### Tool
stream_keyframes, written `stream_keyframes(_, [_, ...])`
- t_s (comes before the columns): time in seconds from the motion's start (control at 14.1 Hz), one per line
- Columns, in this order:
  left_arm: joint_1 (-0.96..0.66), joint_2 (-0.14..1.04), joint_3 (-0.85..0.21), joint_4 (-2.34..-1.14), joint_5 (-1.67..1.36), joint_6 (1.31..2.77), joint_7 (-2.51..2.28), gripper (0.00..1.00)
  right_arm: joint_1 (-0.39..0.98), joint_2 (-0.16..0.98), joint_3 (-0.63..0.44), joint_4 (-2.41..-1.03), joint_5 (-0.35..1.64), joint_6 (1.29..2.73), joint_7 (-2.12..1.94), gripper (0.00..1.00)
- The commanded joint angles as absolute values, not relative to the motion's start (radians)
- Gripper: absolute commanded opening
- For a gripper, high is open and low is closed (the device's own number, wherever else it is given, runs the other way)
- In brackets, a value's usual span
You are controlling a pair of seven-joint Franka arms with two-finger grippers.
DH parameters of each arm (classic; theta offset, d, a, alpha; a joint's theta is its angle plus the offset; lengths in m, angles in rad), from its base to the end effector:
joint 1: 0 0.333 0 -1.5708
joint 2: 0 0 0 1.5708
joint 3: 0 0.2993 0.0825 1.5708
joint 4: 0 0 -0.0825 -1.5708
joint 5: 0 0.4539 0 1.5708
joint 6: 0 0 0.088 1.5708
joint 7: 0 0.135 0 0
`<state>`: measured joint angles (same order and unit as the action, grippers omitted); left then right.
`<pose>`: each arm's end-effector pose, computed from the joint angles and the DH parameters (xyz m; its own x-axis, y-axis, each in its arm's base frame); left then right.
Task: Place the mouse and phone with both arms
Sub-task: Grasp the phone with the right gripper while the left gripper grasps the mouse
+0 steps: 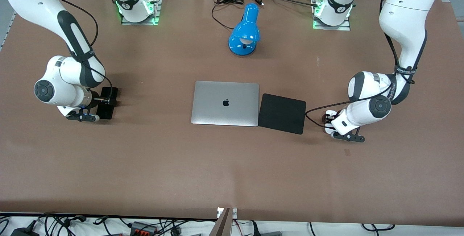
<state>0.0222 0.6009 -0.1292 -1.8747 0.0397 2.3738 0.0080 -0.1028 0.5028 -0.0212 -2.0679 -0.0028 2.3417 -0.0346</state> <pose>0.6536 -0.0722 0.0872 0.9872 -0.1274 -0.0954 -0.1232 -0.9912 0.0490 0.5816 -0.0738 0.0668 0.9702 -0.0839 -0.2272 -0.0852 -0.9964 0.0039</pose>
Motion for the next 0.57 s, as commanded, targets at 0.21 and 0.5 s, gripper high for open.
stream_keyframes(0.21, [0.023, 0.592, -0.13, -1.885, 0.052, 2.382, 0.023, 0.55, 0.004, 0.431, 0.003, -1.936, 0.008, 2.113, -0.021, 0.18])
stream_keyframes(0.5, [-0.011, 0.56, -0.161, -1.862, 0.051, 2.317, -0.006, 0.55, 0.151, 0.442, 0.003, -1.905, 0.011, 2.114, 0.104, 0.18])
